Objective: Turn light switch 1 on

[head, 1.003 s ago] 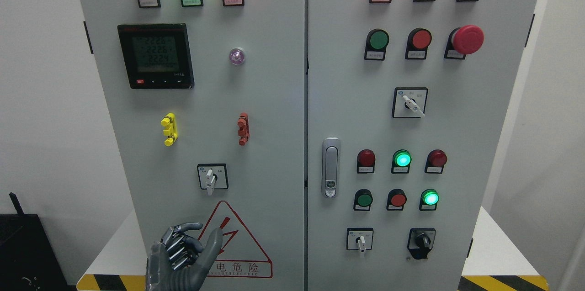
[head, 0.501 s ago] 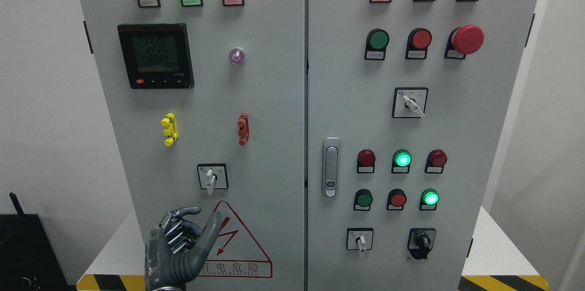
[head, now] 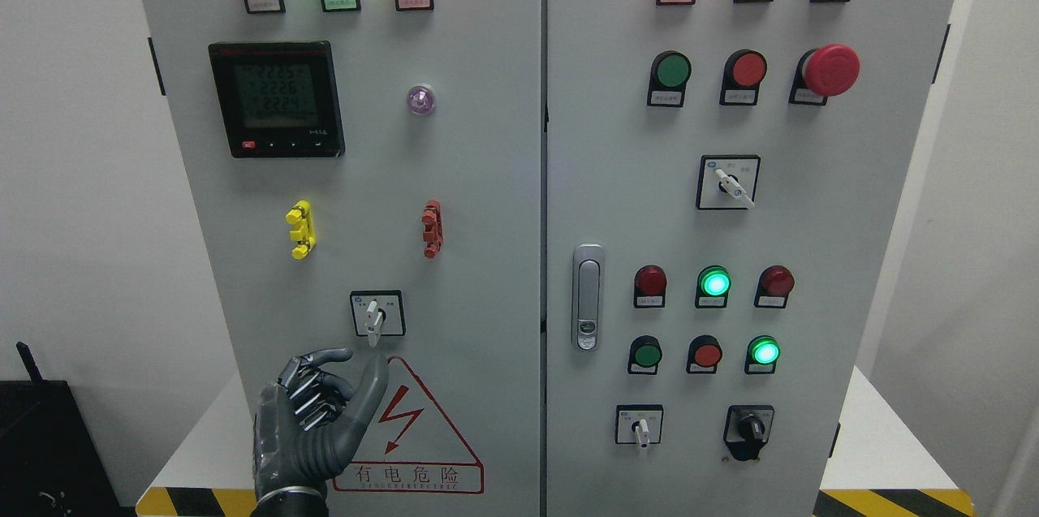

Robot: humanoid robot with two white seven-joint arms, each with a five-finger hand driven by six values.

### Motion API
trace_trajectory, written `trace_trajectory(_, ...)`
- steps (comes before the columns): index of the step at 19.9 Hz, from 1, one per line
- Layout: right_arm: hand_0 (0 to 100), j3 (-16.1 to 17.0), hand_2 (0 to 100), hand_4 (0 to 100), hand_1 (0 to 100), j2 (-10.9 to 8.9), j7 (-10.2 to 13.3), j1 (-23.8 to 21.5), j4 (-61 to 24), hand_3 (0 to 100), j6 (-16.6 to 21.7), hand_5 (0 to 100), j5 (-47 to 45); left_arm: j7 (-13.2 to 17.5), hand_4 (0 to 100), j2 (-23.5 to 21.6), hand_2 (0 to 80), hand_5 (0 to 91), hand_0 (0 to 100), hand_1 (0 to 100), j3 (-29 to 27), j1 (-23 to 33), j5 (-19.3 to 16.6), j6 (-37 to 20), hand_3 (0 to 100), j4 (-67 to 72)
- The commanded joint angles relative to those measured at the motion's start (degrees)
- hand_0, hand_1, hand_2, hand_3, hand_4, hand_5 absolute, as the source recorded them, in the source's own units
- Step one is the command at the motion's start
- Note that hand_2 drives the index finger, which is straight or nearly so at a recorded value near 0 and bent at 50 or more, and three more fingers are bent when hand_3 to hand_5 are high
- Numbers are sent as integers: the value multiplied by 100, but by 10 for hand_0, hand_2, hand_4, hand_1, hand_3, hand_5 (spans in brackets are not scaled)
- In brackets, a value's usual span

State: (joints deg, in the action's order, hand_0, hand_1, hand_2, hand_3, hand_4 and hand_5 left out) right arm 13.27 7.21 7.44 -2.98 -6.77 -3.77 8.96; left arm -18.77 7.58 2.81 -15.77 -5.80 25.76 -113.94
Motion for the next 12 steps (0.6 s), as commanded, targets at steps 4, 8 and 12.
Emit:
trace_trajectory(4, 308, 0, 0, 0, 0, 0, 3, -1, 0, 0, -1, 0, 0, 13, 901, 59, 466, 874, 77, 716, -61, -146, 0, 69, 852, 162)
trace_trajectory(8, 307, 0, 0, 0, 0, 0, 3, -1, 0, 0, -1, 0, 0, 13, 902, 68, 471, 875, 85, 715, -61, -251, 0, 104, 855, 197)
trace_trajectory(12, 307, 0, 0, 0, 0, 0, 3, -1, 0, 0, -1, 0, 0, 22, 904, 68, 476, 875, 96, 715, -53, -330, 0, 271, 858, 206)
